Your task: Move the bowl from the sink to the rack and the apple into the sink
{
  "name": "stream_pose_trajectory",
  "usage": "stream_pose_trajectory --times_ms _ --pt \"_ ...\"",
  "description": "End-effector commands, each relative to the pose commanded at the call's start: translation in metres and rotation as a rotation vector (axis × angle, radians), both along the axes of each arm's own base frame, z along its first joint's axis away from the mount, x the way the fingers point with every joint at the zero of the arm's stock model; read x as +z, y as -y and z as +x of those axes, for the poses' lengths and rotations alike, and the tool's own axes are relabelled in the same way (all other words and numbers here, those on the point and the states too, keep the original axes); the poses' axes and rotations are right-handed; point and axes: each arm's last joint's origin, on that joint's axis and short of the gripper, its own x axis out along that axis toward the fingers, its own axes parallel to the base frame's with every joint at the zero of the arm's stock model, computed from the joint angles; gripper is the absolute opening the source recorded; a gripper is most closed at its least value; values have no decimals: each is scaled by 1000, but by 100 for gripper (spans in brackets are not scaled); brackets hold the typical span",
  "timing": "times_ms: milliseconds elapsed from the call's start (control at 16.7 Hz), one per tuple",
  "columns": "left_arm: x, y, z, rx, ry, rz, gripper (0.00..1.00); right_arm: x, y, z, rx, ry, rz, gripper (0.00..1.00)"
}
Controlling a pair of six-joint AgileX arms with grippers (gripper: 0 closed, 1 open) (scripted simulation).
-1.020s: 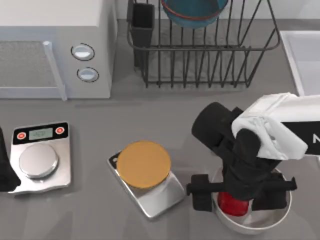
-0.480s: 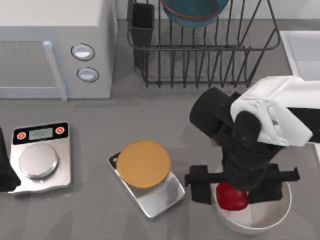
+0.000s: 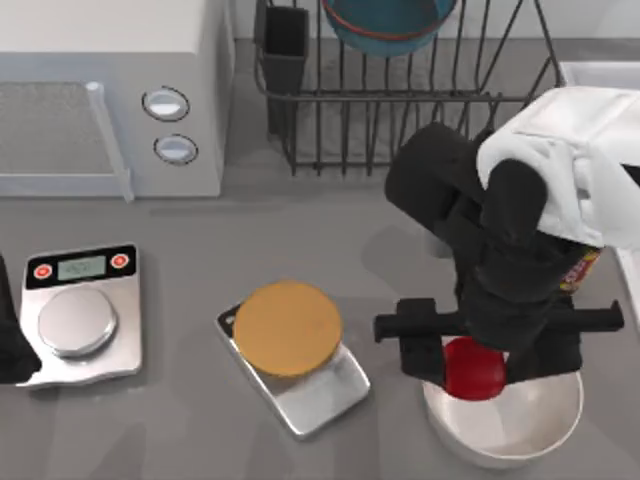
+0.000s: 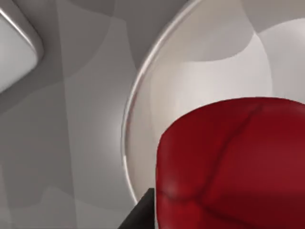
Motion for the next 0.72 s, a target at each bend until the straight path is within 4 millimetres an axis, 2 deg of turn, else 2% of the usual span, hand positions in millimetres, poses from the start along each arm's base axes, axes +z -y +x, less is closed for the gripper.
stream_pose_trajectory --times_ms 180,540,720 --pt "0 0 0 0 0 0 100 17 3 -1 -5 11 9 0" --pt "0 0 0 0 0 0 100 15 3 0 -4 10 20 0" --pt "0 0 0 0 0 0 100 20 10 12 3 60 117 0"
